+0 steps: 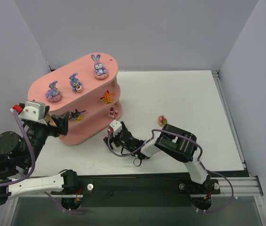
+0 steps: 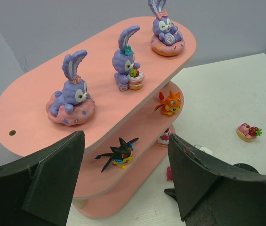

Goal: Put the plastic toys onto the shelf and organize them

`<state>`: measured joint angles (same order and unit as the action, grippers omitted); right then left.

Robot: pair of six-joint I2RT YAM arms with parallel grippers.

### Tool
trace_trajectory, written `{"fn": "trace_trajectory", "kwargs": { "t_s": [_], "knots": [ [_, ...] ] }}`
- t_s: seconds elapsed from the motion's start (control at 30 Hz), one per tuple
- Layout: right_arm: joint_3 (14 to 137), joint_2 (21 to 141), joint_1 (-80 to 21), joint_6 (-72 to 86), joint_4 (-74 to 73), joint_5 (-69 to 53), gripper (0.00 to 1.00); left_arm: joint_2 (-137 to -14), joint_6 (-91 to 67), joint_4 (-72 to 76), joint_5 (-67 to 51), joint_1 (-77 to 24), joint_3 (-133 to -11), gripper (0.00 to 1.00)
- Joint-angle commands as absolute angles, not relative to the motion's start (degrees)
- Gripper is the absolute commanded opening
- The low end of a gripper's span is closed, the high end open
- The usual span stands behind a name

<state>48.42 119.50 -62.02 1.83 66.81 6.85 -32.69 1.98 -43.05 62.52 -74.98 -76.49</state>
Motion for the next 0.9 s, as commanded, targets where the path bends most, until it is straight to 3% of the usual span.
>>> {"fn": "trace_trajectory", "kwargs": {
  "t_s": [0.0, 0.23, 0.33, 0.37, 0.57, 0.87],
  "knots": [
    [50.97, 122.43, -62.75, 4.39, 66.53, 11.68, 0.83, -31.99, 2.55, -40.61, 63.37, -75.41, -76.47, 0.81],
    [52.03, 123.13, -63.19, 6.68, 66.27, 16.7, 0.64, -32.08, 2.9, -40.25, 63.81, -75.67, -76.2, 0.81],
    [51.95, 123.05, -63.19, 7.03, 66.18, 17.31, 0.51, -31.73, 2.81, -40.17, 63.9, -75.76, -76.03, 0.81],
    [51.86, 122.87, -63.19, 7.12, 66.27, 17.4, 0.42, -31.64, 2.9, -40.17, 63.9, -75.76, -76.03, 0.81],
    [51.68, 122.08, -63.37, 6.51, 67.84, 17.84, 0.21, -31.2, 2.99, -39.99, 64.16, -76.11, -75.76, 0.81],
    [52.03, 119.27, -64.69, 3.34, 71.54, 17.93, 0.16, -30.5, 2.99, -40.08, 65.04, -76.29, -75.32, 0.81]
  ]
}}
